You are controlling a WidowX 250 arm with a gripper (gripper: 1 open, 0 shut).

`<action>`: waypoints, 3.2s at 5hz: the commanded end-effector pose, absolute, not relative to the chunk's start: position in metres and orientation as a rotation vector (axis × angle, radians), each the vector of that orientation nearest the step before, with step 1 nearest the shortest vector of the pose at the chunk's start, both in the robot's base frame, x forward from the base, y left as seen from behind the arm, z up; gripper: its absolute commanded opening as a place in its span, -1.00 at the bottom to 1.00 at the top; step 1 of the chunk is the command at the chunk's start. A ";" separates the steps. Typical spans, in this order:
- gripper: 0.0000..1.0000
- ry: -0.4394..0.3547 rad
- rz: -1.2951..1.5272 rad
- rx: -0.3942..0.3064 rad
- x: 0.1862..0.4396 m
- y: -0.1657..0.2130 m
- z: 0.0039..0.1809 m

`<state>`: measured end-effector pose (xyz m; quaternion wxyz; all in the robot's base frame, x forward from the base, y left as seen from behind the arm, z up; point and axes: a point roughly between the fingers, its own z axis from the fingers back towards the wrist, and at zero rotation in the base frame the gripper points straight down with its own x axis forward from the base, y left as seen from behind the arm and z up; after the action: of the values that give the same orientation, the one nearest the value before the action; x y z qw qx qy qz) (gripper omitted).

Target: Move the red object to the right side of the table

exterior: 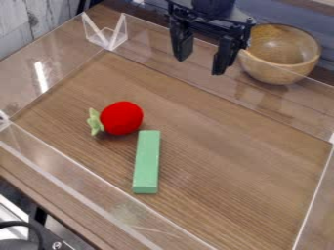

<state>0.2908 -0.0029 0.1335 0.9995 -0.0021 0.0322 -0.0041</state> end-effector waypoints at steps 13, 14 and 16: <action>1.00 -0.036 -0.100 0.009 0.269 0.121 0.051; 1.00 -0.032 -0.091 -0.004 0.270 0.122 0.048; 1.00 -0.022 -0.071 -0.032 0.273 0.123 0.042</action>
<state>0.2673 0.1163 0.0353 0.9988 -0.0251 0.0040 -0.0409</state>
